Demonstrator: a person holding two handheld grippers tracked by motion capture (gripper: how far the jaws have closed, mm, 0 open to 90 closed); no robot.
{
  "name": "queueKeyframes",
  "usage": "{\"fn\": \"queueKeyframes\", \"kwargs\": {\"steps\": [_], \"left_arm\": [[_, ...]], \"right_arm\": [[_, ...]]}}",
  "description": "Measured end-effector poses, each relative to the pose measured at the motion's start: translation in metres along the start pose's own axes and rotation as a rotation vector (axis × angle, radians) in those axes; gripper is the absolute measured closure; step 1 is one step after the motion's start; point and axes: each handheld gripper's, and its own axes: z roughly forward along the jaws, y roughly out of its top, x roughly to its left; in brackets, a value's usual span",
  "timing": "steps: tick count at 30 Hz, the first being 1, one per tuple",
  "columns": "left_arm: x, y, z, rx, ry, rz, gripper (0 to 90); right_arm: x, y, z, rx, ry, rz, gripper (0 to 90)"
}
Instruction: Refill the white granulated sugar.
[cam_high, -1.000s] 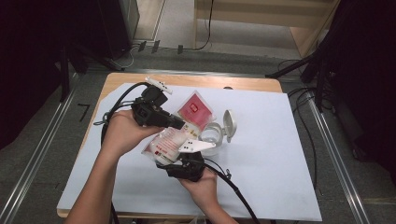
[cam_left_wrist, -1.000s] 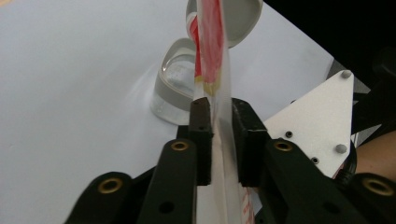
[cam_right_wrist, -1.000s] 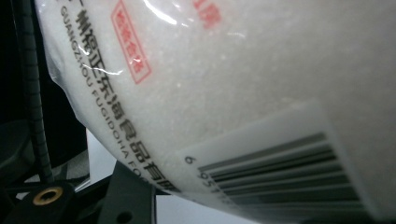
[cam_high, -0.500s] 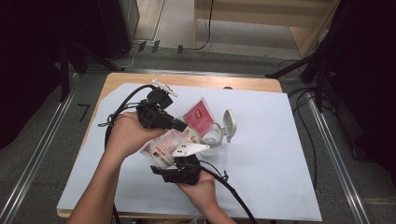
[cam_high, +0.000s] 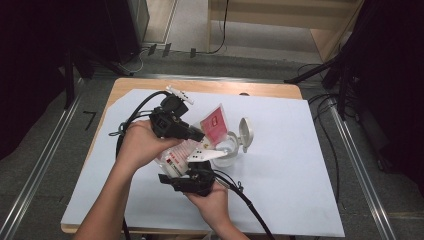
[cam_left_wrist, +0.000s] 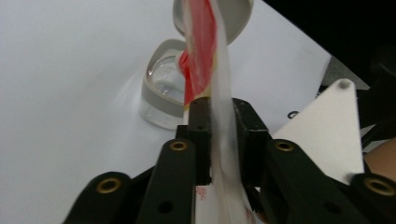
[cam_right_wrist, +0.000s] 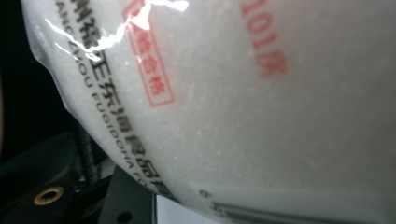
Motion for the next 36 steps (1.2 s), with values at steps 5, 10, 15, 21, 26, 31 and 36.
{"fn": "queueKeyframes", "kwargs": {"steps": [5, 10, 15, 21, 26, 31, 36], "left_arm": [[0.002, -0.001, -0.009, -0.014, -0.004, -0.003, 79.3], [0.002, -0.001, -0.005, 0.003, 0.027, 0.002, 89.9], [0.001, 0.0, 0.0, 0.007, 0.027, -0.03, 90.0], [0.0, 0.001, 0.0, 0.004, 0.033, -0.047, 89.7], [0.001, 0.001, -0.001, -0.002, 0.009, -0.041, 83.8], [0.002, 0.0, -0.009, -0.025, -0.004, -0.033, 76.6], [0.0, 0.002, -0.01, -0.027, 0.014, -0.036, 76.9]], "right_arm": [[-0.002, 0.003, -0.007, -0.032, 0.02, 0.037, 57.2], [0.001, 0.003, -0.006, -0.005, -0.017, -0.011, 55.9], [0.002, 0.002, -0.003, 0.016, -0.051, -0.051, 51.6], [0.0, 0.005, -0.002, 0.029, -0.05, -0.022, 56.9], [0.0, 0.005, -0.004, 0.019, -0.043, 0.003, 59.2], [0.002, 0.011, -0.011, -0.04, 0.019, 0.039, 61.4], [0.003, 0.014, -0.012, -0.041, 0.05, 0.056, 60.5]]}}
